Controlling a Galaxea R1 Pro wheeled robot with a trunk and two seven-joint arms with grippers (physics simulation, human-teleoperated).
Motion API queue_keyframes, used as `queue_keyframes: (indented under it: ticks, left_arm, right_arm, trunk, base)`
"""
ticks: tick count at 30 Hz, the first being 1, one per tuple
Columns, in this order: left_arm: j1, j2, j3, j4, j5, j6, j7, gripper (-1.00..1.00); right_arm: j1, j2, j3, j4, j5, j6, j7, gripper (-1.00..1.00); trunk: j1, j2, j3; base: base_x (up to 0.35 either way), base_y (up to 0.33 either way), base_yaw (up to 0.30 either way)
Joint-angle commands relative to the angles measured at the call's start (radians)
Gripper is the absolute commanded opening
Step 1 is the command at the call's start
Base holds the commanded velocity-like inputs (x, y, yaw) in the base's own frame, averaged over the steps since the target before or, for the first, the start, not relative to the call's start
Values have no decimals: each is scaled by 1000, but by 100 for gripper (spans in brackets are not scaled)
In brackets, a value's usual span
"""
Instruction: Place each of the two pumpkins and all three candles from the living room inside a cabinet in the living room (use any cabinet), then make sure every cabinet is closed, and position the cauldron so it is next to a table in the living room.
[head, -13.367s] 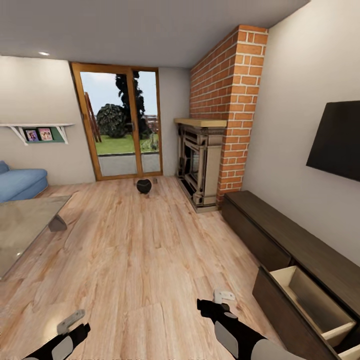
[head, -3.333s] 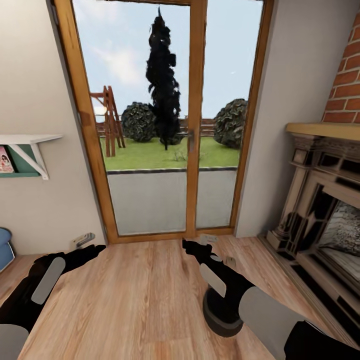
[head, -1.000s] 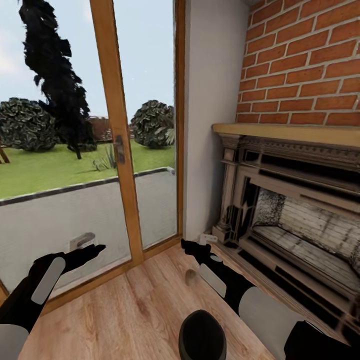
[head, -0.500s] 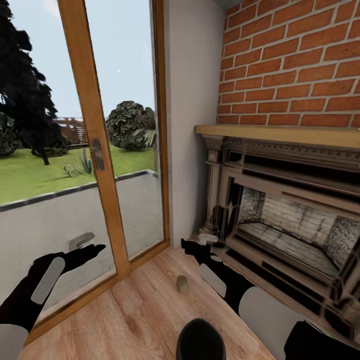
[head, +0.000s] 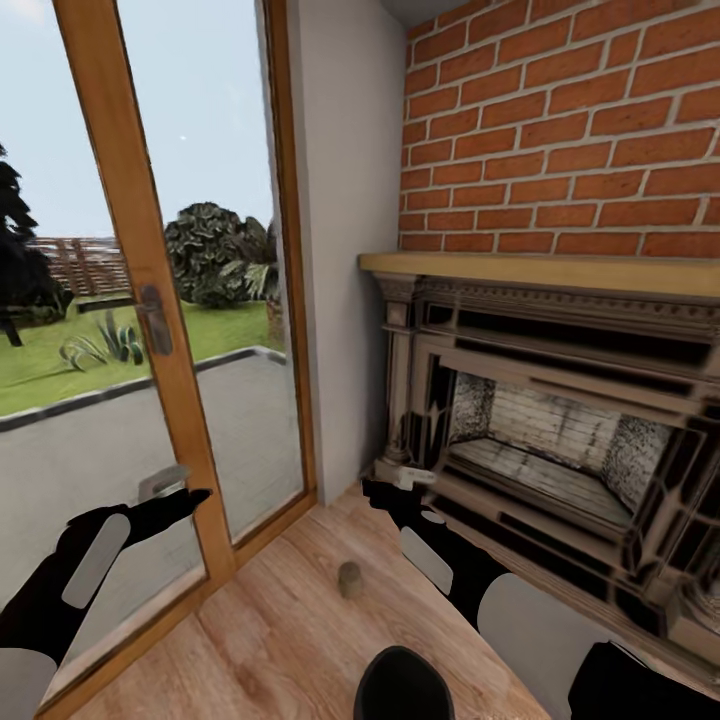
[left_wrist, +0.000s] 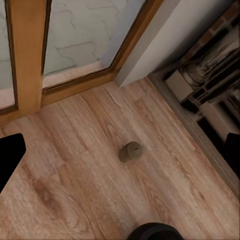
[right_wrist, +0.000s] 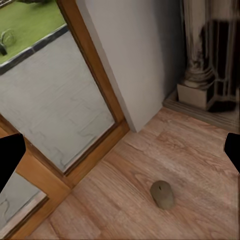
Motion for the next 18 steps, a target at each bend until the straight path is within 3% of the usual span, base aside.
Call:
queue_keyframes:
  ticks: [1,13,15,18]
  left_arm:
    - [0,0,0,-2,11,4,9,100]
    - [0,-1,-2,-5,12,3,6,100]
    - [0,-1,-2,-5,12,3,6,100]
    - [0,-1,-2,-4,12,3,6,100]
  right_arm:
    - [-2,0,8,0,-11,-5,-7,100]
    - [-2,-6,6,1,-25,-3,-4,100]
    - [-2,-8,4,2,-27,2,21,100]
    - [-2,-9,2,4,-51,9,114,100]
  trunk:
    - [0,-1,-1]
    - [0,-1,7]
    - [0,-1,8]
    - [0,-1,10]
  base:
    - [7,276,-283]
    - [-52,283,-281]
    - [-113,284,-279]
    - [-114,284,-279]
